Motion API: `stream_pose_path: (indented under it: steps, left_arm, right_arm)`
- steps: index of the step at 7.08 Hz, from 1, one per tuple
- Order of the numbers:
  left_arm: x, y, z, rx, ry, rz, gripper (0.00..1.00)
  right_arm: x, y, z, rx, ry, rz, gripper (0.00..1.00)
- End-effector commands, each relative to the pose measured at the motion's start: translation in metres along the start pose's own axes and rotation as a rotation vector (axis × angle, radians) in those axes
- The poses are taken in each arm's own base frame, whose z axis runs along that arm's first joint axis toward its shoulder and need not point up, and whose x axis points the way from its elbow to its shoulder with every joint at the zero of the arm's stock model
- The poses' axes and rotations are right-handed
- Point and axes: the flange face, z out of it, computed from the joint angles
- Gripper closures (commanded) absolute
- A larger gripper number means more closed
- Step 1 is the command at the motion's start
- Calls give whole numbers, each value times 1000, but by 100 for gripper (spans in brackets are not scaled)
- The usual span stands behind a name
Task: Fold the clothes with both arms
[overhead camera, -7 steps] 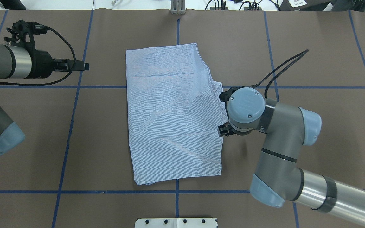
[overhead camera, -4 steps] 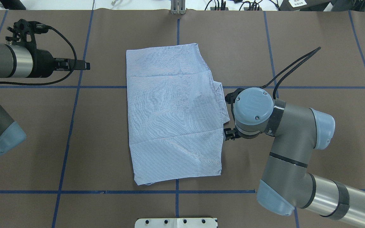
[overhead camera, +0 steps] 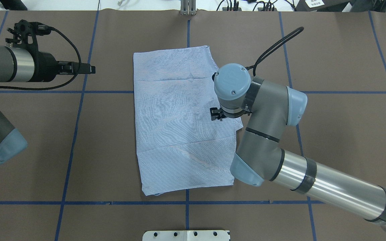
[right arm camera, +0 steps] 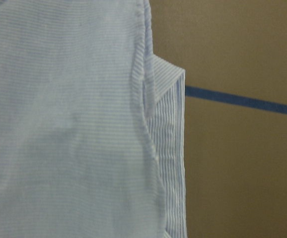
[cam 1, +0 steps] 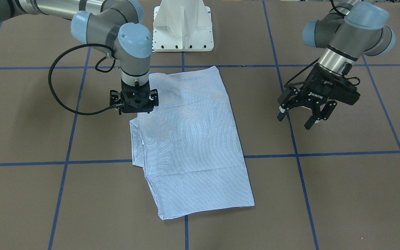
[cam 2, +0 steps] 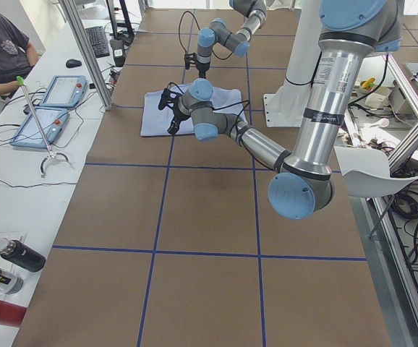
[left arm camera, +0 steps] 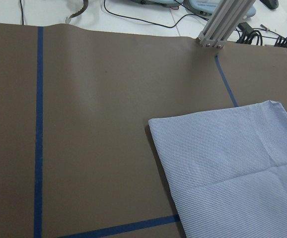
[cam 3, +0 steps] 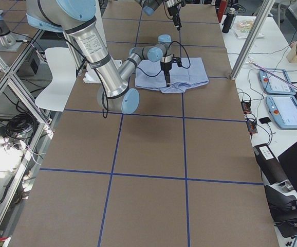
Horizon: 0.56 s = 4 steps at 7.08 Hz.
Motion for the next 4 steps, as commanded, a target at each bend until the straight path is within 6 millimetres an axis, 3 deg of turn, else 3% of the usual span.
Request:
stream_pose_path:
  steps: [1,2,3,4]
  left_arm:
    - [0,0,0,1,-1,0,0]
    - [0,0,0,2,0,0,0]
    - [2,-1,-1,3,2,1,0]
    - [5,-2,-3,6,7,3,0]
  right_arm:
    - [29,-63,29,12,53,27,0]
    - [58,-82,48,6,81,23,0]
    - [74,-87,45,-28,58,37,0]
    - [87,-88,29,-52,4,54,0]
